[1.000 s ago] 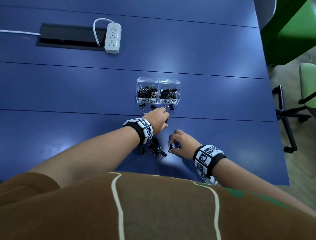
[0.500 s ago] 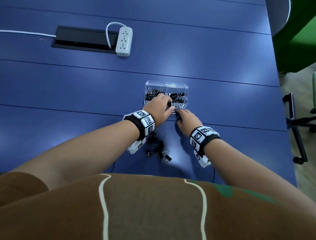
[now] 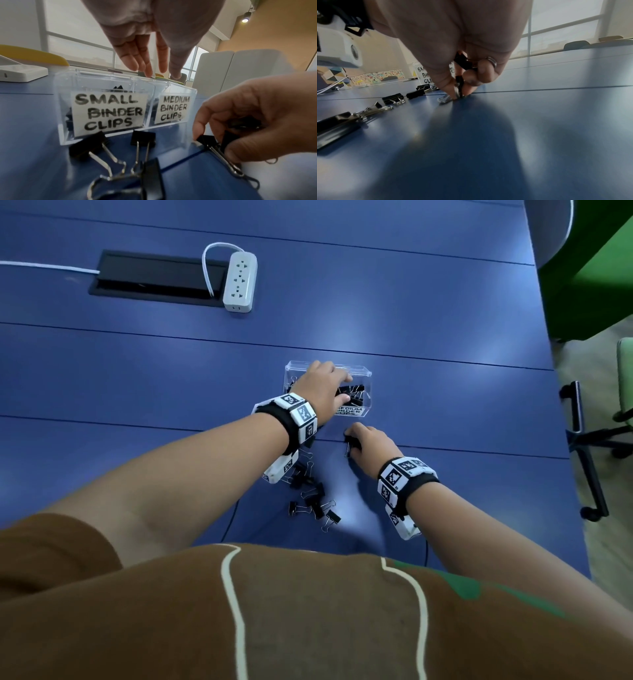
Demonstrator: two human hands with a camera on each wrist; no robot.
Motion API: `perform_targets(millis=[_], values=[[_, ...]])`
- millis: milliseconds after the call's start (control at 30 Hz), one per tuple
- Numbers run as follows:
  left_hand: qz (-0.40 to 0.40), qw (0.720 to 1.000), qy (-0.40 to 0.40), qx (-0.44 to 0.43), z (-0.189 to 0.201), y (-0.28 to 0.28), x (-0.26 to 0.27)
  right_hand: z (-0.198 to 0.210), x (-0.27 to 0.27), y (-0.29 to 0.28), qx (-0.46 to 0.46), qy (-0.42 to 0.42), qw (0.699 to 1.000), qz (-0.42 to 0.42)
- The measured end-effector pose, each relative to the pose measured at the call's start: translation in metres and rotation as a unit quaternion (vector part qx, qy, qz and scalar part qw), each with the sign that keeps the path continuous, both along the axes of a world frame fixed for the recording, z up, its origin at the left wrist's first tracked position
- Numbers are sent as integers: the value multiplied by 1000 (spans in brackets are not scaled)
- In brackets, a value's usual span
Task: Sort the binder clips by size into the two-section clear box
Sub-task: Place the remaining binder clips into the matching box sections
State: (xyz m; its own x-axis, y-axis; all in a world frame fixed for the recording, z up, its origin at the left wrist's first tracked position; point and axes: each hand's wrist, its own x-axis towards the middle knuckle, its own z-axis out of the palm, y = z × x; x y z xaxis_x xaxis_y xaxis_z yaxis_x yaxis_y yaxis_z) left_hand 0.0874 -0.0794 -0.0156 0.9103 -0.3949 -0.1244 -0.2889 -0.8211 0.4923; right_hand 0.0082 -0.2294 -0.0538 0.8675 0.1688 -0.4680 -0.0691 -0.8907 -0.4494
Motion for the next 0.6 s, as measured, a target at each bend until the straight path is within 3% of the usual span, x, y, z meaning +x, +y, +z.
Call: perform_targets(millis=[133,233,433,600], values=[[23,999,-3,-48,-6,15,-29,5,-2,-4,26,20,999,19],[50,997,39,-32,-21,30,-58,14,-2,-6,50,31,998,7],[108,991,75,37,-45,57,-84,55,47,-2,107,-117,983,-92],[82,990,111,32,-48,64,-89,60,76,12,40,-137,988,-55]])
